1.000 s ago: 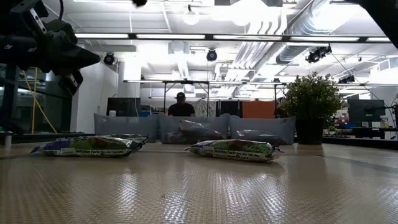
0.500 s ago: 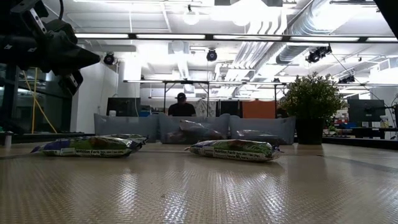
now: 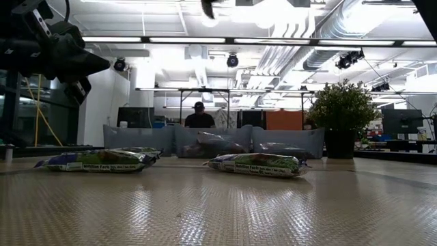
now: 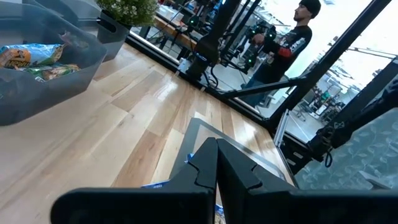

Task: Pick and place Granola Bars by type
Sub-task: Put the red granola bar into the right black bin, then put the right blue granola bar into the left black bin

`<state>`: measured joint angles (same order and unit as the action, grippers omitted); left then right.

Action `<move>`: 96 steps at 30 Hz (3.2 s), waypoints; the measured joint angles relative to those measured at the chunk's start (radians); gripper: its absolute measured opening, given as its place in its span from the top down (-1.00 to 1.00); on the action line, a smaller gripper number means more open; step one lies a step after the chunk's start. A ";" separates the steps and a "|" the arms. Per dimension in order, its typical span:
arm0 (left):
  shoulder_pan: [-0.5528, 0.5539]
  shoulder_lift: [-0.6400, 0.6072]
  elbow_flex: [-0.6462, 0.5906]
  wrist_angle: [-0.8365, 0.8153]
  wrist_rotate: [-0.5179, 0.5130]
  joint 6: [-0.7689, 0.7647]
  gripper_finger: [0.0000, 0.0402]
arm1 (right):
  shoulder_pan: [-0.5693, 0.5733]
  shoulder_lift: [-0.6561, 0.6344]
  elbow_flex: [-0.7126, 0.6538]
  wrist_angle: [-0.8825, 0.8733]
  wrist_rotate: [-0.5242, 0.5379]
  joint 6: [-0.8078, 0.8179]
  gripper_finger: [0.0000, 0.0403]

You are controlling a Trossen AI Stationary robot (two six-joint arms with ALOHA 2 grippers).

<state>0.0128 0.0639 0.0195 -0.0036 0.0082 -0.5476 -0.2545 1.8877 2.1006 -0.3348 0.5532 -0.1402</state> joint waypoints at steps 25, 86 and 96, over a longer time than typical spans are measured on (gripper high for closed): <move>0.000 0.000 0.000 0.000 0.000 0.000 1.00 | -0.440 0.010 -0.011 -0.818 -0.290 -0.113 0.87; 0.000 0.000 0.000 0.000 0.000 0.000 1.00 | -0.417 0.032 -0.708 -0.464 -0.436 -0.419 0.44; 0.000 0.000 0.000 0.000 0.000 0.000 1.00 | -0.418 -0.093 -0.707 -0.472 -0.541 -0.354 0.38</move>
<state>0.0124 0.0639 0.0196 -0.0036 0.0082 -0.5479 -0.6720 1.7949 1.3933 -0.8068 0.0124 -0.4943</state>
